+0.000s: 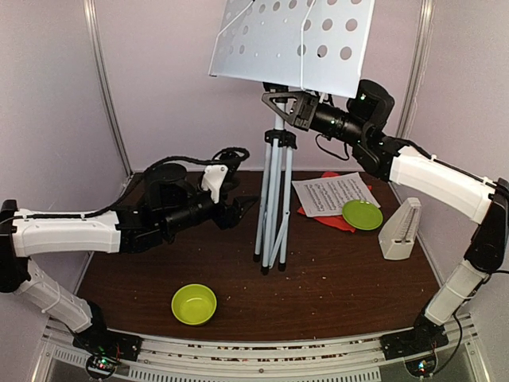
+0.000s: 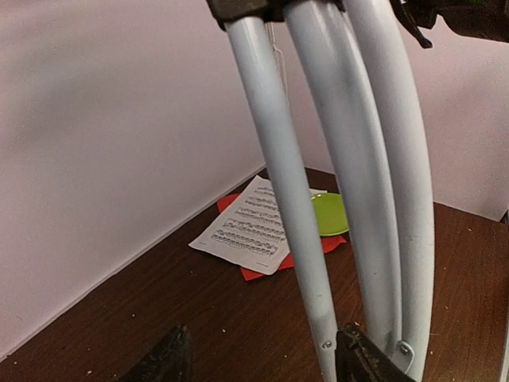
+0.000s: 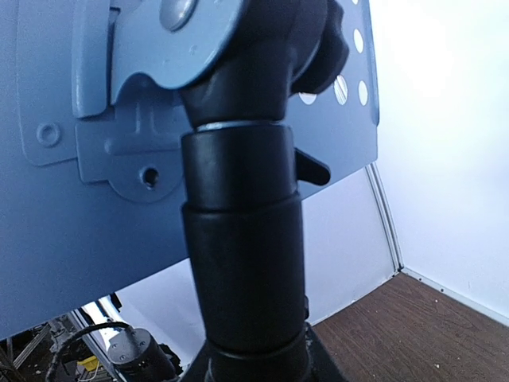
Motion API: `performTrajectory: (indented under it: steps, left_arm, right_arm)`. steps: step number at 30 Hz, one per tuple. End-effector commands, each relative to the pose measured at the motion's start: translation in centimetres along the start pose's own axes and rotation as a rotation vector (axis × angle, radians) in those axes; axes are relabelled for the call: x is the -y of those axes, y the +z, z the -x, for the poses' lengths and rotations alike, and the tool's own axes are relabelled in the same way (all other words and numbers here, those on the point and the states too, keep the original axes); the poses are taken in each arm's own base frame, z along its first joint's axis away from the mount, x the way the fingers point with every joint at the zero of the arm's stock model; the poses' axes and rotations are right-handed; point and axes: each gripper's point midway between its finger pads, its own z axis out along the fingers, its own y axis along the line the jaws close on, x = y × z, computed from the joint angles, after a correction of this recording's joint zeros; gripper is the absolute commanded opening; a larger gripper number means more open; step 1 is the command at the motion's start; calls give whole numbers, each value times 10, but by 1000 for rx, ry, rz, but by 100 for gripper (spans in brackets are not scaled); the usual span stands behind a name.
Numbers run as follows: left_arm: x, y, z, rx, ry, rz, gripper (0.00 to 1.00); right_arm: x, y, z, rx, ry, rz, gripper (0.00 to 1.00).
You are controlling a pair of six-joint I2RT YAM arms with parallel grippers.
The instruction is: Set up the instrument practice props
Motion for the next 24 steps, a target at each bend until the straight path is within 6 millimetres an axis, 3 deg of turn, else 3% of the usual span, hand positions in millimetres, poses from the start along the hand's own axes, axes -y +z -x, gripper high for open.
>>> performTrajectory:
  steps: [1, 7, 12, 17, 24]
  left_arm:
    - [7, 11, 46, 157, -89, -51, 62]
    - [20, 31, 36, 142, -103, -109, 59]
    - [11, 46, 30, 115, -89, -53, 52]
    - [-2, 63, 19, 80, -77, -13, 35]
    - [-23, 71, 6, 42, 8, 15, 6]
  right_arm:
    - [-94, -29, 110, 320, -224, 208, 0]
    - [-94, -26, 106, 315, -230, 221, 0]
    - [-97, -27, 99, 298, -226, 243, 0]
    - [-101, -30, 92, 287, -212, 276, 0]
    - [-96, -29, 74, 227, -225, 272, 0]
